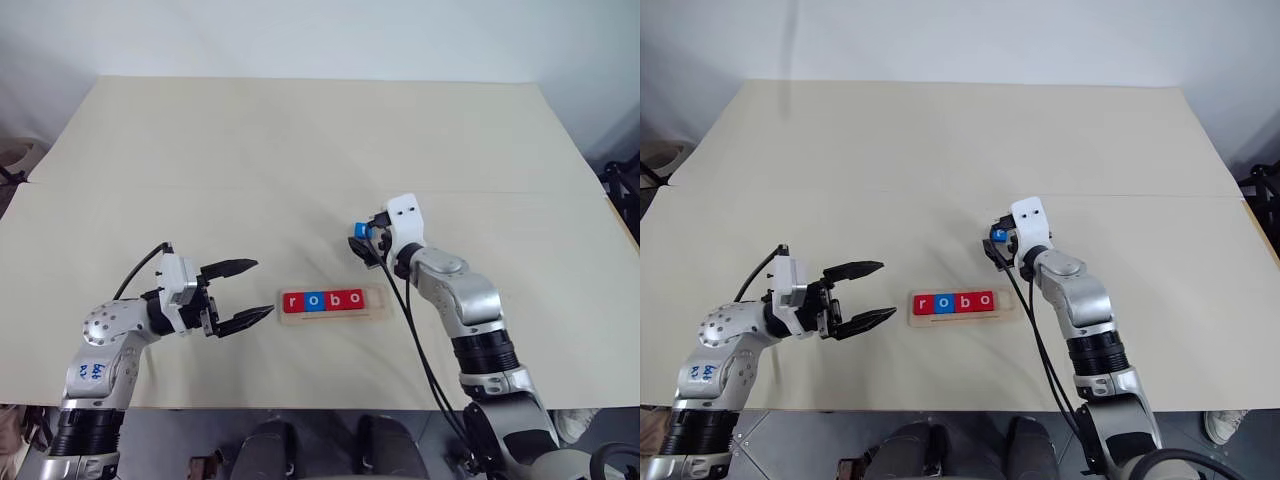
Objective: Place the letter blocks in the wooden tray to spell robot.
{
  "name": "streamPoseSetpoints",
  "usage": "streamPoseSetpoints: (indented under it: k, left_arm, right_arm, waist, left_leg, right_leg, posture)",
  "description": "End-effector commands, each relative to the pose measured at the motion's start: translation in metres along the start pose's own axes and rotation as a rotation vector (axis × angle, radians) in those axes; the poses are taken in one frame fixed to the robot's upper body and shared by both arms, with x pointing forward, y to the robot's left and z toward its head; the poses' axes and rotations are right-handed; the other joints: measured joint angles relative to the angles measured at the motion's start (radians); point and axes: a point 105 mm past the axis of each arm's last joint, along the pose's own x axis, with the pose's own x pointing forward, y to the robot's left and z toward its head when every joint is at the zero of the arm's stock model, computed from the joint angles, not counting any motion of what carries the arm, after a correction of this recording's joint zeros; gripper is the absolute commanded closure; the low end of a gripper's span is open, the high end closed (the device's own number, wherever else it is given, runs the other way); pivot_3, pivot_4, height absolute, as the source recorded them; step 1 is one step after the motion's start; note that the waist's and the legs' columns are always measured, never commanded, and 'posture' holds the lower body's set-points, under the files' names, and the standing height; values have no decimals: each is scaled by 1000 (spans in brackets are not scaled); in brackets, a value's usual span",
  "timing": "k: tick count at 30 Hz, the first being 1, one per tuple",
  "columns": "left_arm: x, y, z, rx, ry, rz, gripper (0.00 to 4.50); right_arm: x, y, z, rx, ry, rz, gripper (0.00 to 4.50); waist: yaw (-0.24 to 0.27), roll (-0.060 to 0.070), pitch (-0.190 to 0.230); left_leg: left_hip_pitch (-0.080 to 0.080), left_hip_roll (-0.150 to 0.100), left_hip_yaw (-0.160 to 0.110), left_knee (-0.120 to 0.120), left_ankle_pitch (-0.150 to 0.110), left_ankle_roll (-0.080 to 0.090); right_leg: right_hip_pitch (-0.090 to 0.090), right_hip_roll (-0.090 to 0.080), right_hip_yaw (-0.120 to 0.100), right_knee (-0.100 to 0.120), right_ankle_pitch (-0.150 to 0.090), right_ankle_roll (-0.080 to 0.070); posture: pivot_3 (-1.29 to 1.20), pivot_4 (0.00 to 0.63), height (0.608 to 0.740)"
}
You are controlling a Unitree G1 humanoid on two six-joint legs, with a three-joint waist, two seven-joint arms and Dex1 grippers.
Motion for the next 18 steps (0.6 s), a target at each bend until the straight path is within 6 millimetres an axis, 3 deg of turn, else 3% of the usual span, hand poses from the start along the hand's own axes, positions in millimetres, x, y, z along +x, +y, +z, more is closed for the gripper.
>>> streamPoseSetpoints:
  k: [1, 2, 5, 12, 18]
  left_arm:
    - [-5, -1, 11, 46, -19, 10, 0]
    - [-6, -2, 11, 44, -19, 11, 0]
    - [-6, -4, 9, 40, -19, 13, 0]
    - [-4, -3, 9, 37, -23, 10, 0]
    - [0, -2, 8, 34, -28, -8, 0]
  right_arm:
    - [2, 1, 7, 8, -26, -42, 22]
    - [3, 6, 6, 12, -26, -29, 22]
    - [5, 14, 5, 20, -32, -24, 629]
    - [5, 9, 5, 32, -39, -63, 3001]
    - [-7, -9, 16, -18, -74, -86, 3026]
  waist:
    - [-6, 0, 0]
    - [-9, 0, 0]
    - [-13, 0, 0]
    - [-14, 0, 0]
    - [-10, 0, 0]
  left_leg:
    - [0, 0, 0, 0, 0, 0]
    - [0, 1, 0, 0, 0, -1]
    - [1, 1, 1, -1, 0, -1]
    - [0, 1, 1, -2, 0, -1]
    - [0, 1, 1, -1, 0, -1]
  right_leg:
    - [0, 0, 0, 0, 0, 0]
    - [0, 1, 0, 0, 0, 0]
    - [-1, 1, 1, 0, 0, 0]
    - [-2, 1, 1, 1, 0, 0]
    - [-2, 1, 2, 0, 0, 0]
  posture:
    - [0, 150, 740]
    - [0, 150, 740]
    - [0, 150, 740]
    - [0, 150, 740]
    - [0, 150, 740]
